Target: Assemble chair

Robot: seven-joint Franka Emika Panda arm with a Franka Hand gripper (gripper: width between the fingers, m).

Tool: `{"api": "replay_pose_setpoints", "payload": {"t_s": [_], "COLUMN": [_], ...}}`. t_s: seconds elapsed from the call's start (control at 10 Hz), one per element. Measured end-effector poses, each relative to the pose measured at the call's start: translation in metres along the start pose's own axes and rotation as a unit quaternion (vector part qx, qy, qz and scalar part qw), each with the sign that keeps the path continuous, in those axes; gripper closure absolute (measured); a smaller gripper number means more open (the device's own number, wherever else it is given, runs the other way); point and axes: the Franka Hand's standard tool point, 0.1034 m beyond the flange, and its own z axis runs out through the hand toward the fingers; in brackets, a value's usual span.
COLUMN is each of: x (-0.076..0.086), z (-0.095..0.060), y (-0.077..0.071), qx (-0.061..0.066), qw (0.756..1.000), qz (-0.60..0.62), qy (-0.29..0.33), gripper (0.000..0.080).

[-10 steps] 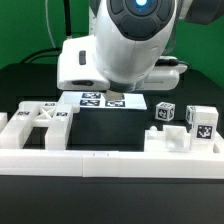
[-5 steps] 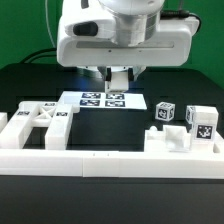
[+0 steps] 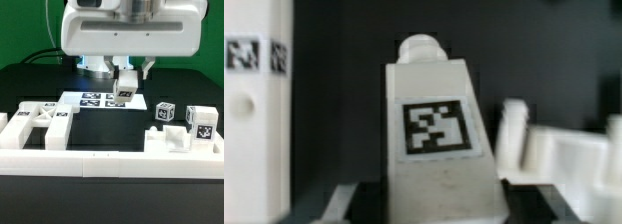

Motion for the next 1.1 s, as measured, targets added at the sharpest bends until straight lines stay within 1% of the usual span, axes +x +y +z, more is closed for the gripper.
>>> {"api": "replay_pose_setpoints", "payload": {"t_s": [0.2,0.3,0.4,0.5,0.6,0.7,0.8,0.9,1.0,1.1], "x": [0.005,0.006,0.008,0.018,0.028,0.046,0.041,0.041,0.041,0.048], "z": [0.004,0.004,0.004,0.000,-0.007,-0.016,-0.009,-0.009,-0.008,-0.003], "y": [0.004,0.005,0.005,0.001,-0.004,-0.012,-0.011,-0.010,-0.012,-0.025], "qx": [-0.006,-0.009,-0.011,-0.002,0.016,0.011,0.007,0.007,0.008,0.010], "qw": [0.997,0.994,0.992,0.985,0.978,0.962,0.963,0.963,0.963,0.963], "qz": [0.002,0.002,0.003,0.024,0.049,0.049,0.044,0.045,0.047,0.053], "qy": [0.074,0.108,0.129,0.168,0.203,0.268,0.266,0.264,0.264,0.265], "gripper": [0.0514,0.0514,0.0514,0.0514,0.0514,0.0514,0.0513,0.0513,0.0512,0.0512]}}
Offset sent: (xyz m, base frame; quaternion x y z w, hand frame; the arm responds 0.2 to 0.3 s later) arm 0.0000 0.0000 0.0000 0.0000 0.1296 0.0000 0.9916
